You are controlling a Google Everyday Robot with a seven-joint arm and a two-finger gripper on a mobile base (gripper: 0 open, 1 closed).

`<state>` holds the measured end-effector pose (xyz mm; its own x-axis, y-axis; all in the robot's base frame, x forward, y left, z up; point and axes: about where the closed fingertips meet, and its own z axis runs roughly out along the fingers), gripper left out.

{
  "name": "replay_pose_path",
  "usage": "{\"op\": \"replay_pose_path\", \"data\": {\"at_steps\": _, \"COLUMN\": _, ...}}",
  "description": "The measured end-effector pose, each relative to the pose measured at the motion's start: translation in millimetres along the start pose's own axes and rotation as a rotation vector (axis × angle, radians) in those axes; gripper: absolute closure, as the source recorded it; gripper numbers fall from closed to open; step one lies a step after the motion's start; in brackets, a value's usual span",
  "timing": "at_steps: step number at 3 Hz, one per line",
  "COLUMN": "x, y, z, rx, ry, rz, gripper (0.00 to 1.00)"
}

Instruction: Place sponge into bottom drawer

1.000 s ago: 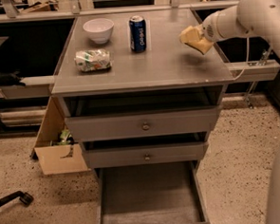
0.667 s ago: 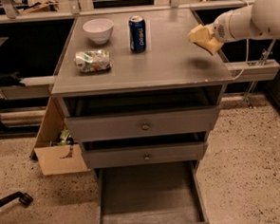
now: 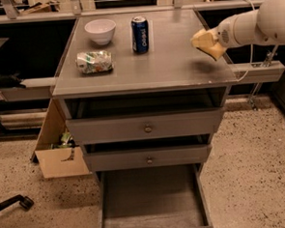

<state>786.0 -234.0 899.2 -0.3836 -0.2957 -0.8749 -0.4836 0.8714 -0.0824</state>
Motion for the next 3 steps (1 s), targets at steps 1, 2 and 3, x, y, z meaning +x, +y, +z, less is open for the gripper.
{"op": "replay_pose_path", "data": {"at_steps": 1, "x": 14.4, "y": 11.7, "z": -27.8, "rx": -0.004, "ry": -0.018, "rz": -0.036, "gripper": 1.0}}
{"op": "replay_pose_path", "data": {"at_steps": 2, "x": 46.5, "y": 22.3, "z": -74.0, "rx": 0.021, "ry": -0.036, "rz": -0.031, "gripper": 1.0}}
{"op": "replay_pose_path", "data": {"at_steps": 3, "x": 94.1, "y": 26.8, "z": -104.2, "rx": 0.057, "ry": -0.021, "rz": 0.017, "gripper": 1.0}}
